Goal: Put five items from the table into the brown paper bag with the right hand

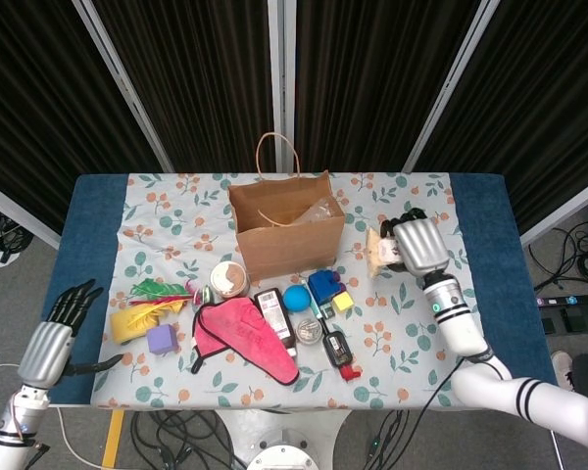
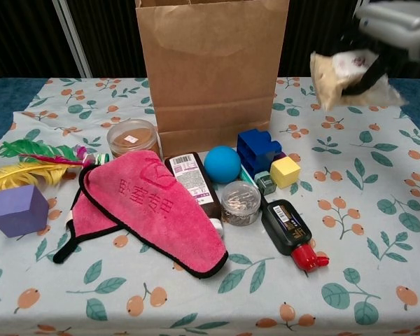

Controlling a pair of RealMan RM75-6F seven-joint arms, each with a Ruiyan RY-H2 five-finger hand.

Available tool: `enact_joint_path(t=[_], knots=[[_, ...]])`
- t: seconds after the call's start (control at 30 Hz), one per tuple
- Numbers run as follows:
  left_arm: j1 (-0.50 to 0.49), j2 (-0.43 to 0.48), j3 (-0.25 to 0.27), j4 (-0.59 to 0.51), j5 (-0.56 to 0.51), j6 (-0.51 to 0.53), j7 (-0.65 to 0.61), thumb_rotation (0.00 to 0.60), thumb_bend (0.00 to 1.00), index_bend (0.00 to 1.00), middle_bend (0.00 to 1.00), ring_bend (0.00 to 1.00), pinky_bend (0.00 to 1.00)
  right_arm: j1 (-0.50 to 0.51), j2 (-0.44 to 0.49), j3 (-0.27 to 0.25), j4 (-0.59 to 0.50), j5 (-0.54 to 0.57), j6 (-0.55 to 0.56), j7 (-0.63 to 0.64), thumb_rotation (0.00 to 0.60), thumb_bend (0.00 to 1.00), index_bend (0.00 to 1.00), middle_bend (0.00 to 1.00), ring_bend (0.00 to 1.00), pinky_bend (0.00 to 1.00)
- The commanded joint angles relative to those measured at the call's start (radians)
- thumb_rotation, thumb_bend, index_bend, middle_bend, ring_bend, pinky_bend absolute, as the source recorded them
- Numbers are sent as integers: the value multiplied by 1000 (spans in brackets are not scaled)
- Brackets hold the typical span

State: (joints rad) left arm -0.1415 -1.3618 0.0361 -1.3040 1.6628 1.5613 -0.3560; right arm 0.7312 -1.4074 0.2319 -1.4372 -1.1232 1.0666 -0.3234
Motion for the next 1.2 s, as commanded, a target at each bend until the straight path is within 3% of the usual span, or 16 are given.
enact_joint_path(t=[0.03, 0.17, 0.3, 0.67, 0.93, 1.03, 1.13, 1.2], knots=[[0, -1, 1, -1, 3, 2, 0, 392, 0, 87, 66, 28, 69, -21, 187, 131, -232, -19, 117, -5, 600, 138, 560, 544, 376, 260], [1, 0, 2, -7, 3, 3, -1, 392, 0, 88, 67, 27, 69, 23, 224, 237, -329, 33, 156, -45, 600, 146, 560, 545, 377, 262], [1, 8, -3, -16, -1, 7, -1, 394, 0, 88, 67, 28, 69, 103, 171, 296, -330, 93, 176, -112, 600, 155, 560, 544, 377, 262], [-2, 23, -12, -11, -17, -1, -10, 391, 0, 88, 67, 27, 69, 317, -103, 270, -86, 108, 190, -276, 600, 182, 563, 541, 376, 262], [2, 27, -20, -4, -32, -2, -23, 390, 0, 88, 67, 28, 69, 398, -225, 265, 55, 142, 164, -311, 600, 179, 555, 526, 370, 250], [4, 27, -20, 1, -33, 0, -29, 391, 0, 88, 66, 28, 69, 400, -238, 261, 56, 167, 143, -304, 600, 103, 471, 464, 295, 197], [5, 26, -19, 5, -34, 0, -32, 388, 0, 88, 66, 28, 69, 394, -230, 257, 48, 173, 125, -289, 600, 2, 279, 247, 65, 43], [6, 26, -19, 7, -34, 0, -32, 387, 0, 87, 66, 27, 69, 391, -230, 265, 44, 182, 129, -277, 600, 0, 146, 131, 2, 0]])
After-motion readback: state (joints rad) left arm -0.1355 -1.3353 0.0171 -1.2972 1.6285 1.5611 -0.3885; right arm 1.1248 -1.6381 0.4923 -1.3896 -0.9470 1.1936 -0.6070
